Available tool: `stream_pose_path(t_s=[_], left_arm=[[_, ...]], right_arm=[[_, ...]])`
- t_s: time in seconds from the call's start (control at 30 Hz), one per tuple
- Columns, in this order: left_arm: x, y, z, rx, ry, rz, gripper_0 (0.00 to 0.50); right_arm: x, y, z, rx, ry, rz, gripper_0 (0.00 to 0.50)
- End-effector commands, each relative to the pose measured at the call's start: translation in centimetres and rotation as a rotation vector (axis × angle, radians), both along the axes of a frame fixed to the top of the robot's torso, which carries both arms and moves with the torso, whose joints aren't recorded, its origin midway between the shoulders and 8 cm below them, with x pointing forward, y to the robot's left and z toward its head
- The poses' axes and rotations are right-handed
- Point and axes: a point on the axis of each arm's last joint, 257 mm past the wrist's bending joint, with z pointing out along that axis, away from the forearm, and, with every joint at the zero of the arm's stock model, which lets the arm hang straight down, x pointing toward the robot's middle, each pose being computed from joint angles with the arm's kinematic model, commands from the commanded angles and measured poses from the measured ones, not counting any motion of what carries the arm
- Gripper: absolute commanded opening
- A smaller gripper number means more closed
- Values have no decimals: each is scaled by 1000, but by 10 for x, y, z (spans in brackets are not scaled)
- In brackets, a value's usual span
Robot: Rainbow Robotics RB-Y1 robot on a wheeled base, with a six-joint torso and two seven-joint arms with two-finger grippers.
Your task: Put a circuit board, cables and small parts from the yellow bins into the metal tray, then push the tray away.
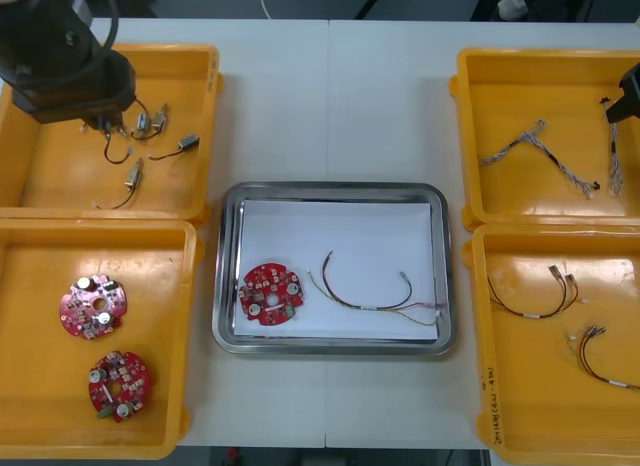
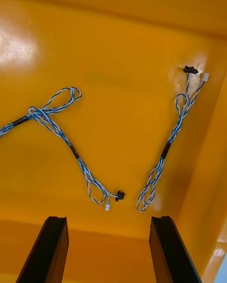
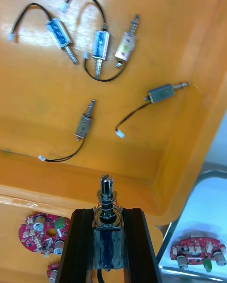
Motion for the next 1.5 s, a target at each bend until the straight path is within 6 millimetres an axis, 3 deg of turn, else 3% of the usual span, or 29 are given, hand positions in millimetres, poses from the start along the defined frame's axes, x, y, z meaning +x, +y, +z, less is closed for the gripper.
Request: stream_pose_path(t_s=[0.03, 0.3, 0.6, 1.2, 1.5], left_arm=[[-9, -52, -6, -9, -9, -58, 0], [-21, -113, -30, -3, 16, -173, 0], [-28, -153, -61, 6, 42, -268, 1], [-20, -201, -127, 24, 89, -337, 0], [-21, -208, -149, 50, 96, -358, 0]], right_arm=[[19, -20, 48, -71, -70, 45, 500], [36, -35, 46, -108, -88, 77, 500], [41, -48, 28, -113, -94, 65, 500], [47, -58, -14, -78, -81, 23, 500], [51, -61, -34, -80, -89, -3, 500]])
